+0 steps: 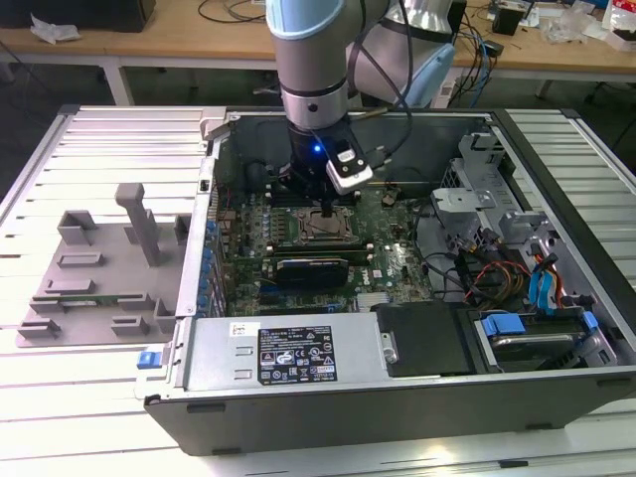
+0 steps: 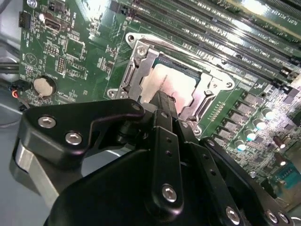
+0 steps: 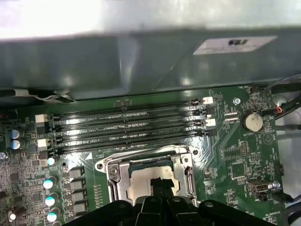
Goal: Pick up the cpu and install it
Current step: 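Install the first cpu locking lever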
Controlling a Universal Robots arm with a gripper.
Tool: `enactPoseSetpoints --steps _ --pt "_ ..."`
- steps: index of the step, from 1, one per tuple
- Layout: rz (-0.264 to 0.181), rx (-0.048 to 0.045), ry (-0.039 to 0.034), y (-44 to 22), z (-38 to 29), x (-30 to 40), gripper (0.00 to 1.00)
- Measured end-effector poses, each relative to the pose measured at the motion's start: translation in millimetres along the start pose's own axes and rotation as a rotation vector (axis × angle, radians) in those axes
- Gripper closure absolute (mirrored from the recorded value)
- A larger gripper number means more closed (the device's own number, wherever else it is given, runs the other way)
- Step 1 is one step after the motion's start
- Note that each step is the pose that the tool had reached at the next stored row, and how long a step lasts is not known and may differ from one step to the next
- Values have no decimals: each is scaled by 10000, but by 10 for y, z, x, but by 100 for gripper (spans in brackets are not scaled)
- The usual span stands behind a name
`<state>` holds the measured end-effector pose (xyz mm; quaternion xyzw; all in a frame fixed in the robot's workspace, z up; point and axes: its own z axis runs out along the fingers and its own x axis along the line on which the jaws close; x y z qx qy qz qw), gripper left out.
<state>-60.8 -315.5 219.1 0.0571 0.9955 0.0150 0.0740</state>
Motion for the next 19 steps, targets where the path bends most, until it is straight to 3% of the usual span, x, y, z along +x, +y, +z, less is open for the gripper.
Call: enactPoseSetpoints --steps 1,2,3,4,5,10,15,17,18,19 --pt "2 8 39 -1 -1 -1 89" --pt "5 33 235 -2 2 -23 89" --pt "13 65 484 -1 7 -49 89" --pt "18 106 819 -1 15 -105 89" --pt "21 127 1013 2 23 -152 89" --pt "19 130 1036 -2 -52 -172 89" --pt "-16 127 1037 -135 -67 -189 89" --pt "-324 101 1047 -143 -71 -189 89" --pt "-333 98 1048 -141 -118 -197 89" --pt "-332 96 1047 -140 -125 -198 89"
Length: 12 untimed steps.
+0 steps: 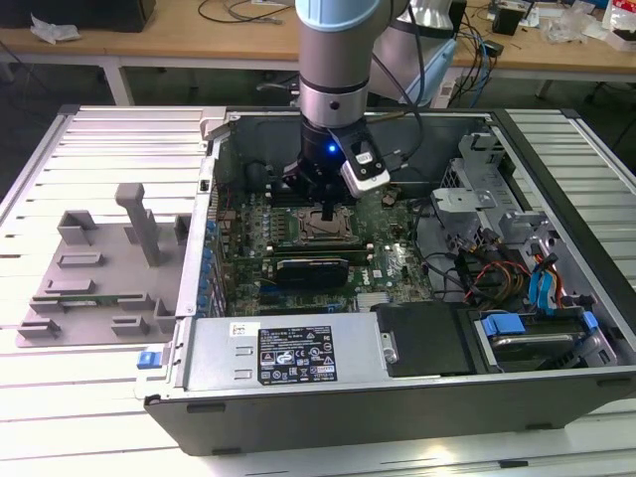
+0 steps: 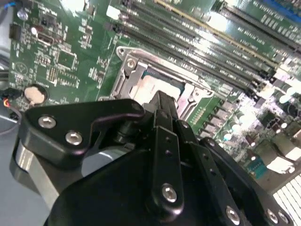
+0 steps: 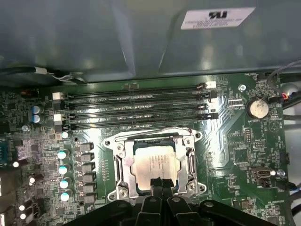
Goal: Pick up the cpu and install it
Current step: 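Install the first cpu locking lever, then install the second cpu locking lever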
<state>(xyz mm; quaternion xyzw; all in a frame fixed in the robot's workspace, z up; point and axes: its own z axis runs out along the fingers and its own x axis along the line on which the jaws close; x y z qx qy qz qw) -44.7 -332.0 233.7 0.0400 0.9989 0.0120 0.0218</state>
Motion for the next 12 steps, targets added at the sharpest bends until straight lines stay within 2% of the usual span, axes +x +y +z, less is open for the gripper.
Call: enactPoseSetpoints --steps 12 --pt "0 0 1 0 -4 0 89"
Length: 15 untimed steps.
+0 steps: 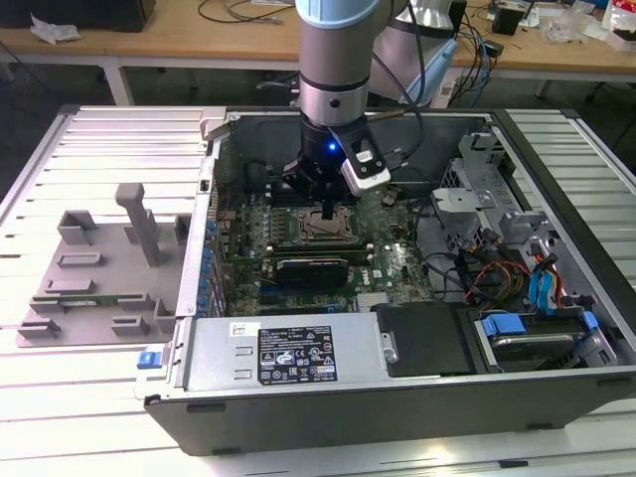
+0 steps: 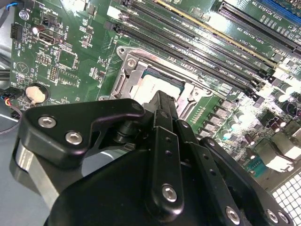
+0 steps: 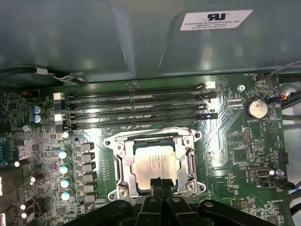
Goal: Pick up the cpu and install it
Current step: 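Install the second cpu locking lever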
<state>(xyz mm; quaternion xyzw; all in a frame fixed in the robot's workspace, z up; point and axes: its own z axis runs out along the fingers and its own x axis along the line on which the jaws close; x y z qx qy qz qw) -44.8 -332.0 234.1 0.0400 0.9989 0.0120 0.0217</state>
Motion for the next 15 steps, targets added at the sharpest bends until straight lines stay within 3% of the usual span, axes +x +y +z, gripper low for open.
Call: enactPoseSetpoints --steps 12,15 --pt "-4 -10 -1 0 -39 -2 89" --pt "-3 -9 -1 -39 -40 -5 89"
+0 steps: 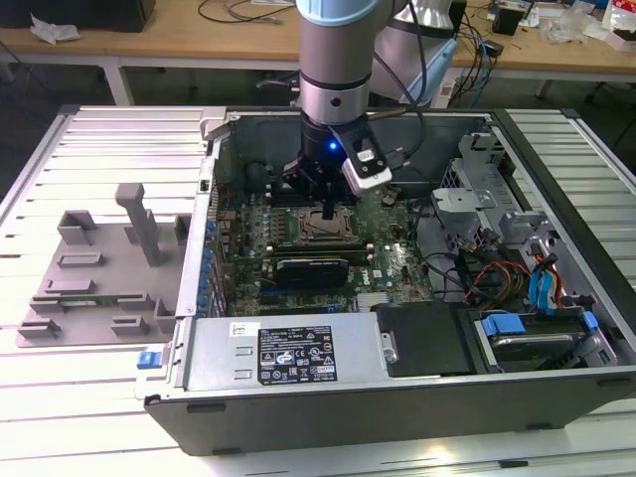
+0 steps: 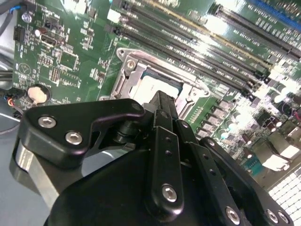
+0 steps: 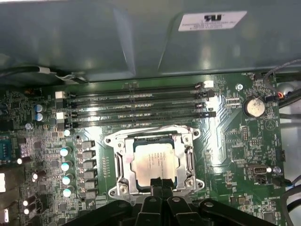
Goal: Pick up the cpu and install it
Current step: 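Install the second cpu locking lever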
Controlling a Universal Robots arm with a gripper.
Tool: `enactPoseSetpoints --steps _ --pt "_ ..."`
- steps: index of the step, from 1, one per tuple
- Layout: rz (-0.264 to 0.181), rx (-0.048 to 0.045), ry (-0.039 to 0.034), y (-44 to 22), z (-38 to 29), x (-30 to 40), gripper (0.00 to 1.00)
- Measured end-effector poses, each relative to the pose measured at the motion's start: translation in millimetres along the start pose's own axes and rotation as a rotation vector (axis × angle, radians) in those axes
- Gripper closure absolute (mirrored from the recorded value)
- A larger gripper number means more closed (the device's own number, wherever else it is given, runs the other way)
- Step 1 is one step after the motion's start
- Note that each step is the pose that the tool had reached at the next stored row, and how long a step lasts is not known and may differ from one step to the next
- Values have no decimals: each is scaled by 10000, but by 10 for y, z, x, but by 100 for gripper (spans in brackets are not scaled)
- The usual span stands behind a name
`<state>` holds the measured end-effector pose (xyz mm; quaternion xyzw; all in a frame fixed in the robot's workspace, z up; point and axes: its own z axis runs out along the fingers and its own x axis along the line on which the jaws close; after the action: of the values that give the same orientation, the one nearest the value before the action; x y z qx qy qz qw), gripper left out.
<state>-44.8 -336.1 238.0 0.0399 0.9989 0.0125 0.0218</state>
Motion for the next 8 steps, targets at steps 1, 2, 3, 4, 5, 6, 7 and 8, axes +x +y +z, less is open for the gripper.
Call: enactPoseSetpoints --steps 1,2,3,4,5,6,7,8 --pt "1 0 0 -36 -1 -3 89" --pt "0 0 0 -55 -1 -4 89" --pt "0 0 1 -73 -2 -6 89" --pt "-5 0 0 -85 -2 -7 89" --pt "-17 8 -1 -92 -2 -7 89" --pt "-58 44 -2 -105 -2 -8 89" --pt "-95 68 -3 -120 -3 -10 89" --pt "-116 81 -3 -129 -3 -10 89"
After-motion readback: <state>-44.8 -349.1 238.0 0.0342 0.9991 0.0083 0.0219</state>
